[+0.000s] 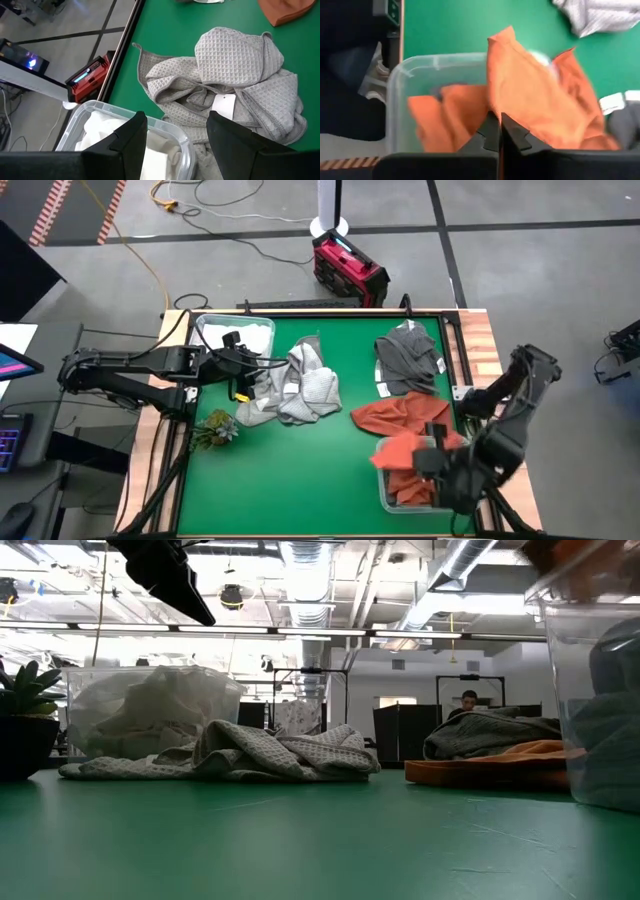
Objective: Sort towels by color in basket
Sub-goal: Put the orange towel into the bottom transparent bin
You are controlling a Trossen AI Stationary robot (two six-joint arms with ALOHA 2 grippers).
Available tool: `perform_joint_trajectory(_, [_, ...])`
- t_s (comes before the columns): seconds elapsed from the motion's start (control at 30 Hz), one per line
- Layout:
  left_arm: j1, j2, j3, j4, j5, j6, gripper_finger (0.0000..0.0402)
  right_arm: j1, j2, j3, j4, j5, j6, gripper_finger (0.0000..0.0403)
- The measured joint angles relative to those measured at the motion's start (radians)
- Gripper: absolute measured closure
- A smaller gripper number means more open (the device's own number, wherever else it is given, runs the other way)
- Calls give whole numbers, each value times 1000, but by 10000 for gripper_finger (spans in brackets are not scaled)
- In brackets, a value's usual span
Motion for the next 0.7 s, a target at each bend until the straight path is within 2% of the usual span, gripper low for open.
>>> perform_joint_trajectory(0.13, [0,0,0,1,0,-6,205,67,39,0,-3,-19,181,384])
perform_joint_trajectory(0.43, [0,0,0,4,-1,0,205,99,143,-1,-109,-198,543,384])
perform_joint_trajectory(0.7, [0,0,0,4,-1,-16,205,72,184,-2,-60,-228,597,384])
